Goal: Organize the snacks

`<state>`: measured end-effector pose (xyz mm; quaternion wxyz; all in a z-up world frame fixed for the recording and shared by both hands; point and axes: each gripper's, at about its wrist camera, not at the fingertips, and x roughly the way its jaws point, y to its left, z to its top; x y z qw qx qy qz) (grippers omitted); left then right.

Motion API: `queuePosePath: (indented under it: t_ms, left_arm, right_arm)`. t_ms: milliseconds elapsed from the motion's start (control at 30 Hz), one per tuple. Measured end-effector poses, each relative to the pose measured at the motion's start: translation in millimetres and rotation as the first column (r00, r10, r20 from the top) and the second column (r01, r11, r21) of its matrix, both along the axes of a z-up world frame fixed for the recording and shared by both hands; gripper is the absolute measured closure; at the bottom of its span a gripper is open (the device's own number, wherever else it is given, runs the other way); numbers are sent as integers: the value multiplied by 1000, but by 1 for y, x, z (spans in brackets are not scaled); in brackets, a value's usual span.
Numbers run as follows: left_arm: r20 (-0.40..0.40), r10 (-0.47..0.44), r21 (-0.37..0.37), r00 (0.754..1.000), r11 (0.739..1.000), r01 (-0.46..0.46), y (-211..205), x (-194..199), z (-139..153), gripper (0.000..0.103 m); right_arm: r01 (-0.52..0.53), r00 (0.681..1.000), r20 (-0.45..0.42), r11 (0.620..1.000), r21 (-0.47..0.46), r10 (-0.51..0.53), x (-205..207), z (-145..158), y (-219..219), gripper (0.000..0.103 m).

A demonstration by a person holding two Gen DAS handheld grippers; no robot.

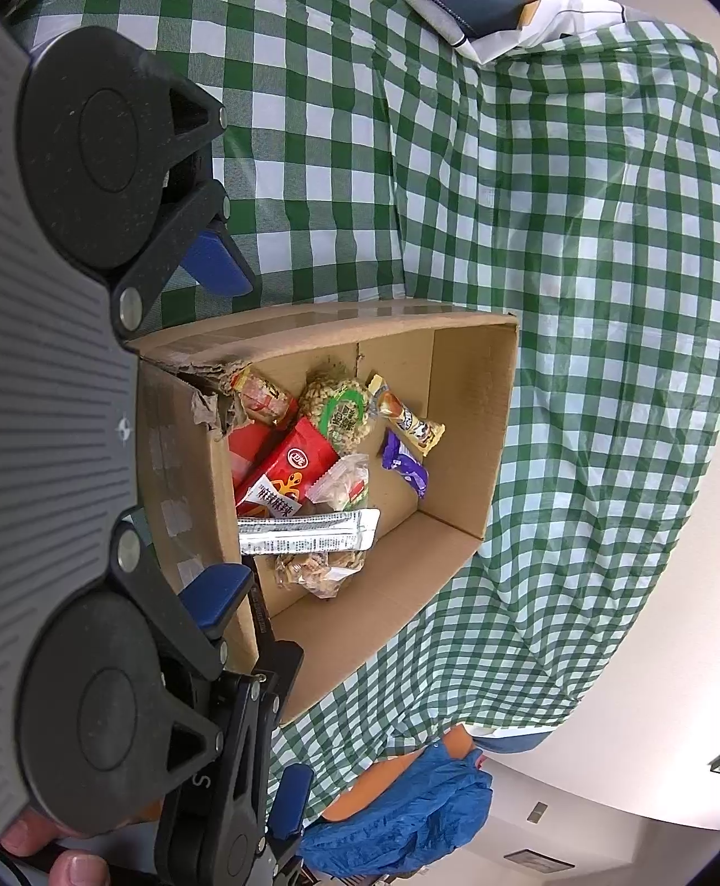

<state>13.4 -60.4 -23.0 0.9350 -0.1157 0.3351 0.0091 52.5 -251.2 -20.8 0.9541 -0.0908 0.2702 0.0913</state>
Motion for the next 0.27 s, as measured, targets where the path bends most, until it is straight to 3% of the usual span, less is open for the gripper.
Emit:
queuePosePath:
  t_ms: [133,267]
  left_arm:
    - [6,-7,0,1000,1000,7,-1,0,0,0]
    - [31,-12,11,999,1000,11,-2,0,3,0]
  right_arm:
    - [9,1000,-10,1000,2,-9,1,0,0,1]
    - [81,994,68,996,43,-84,0,12,-13,1]
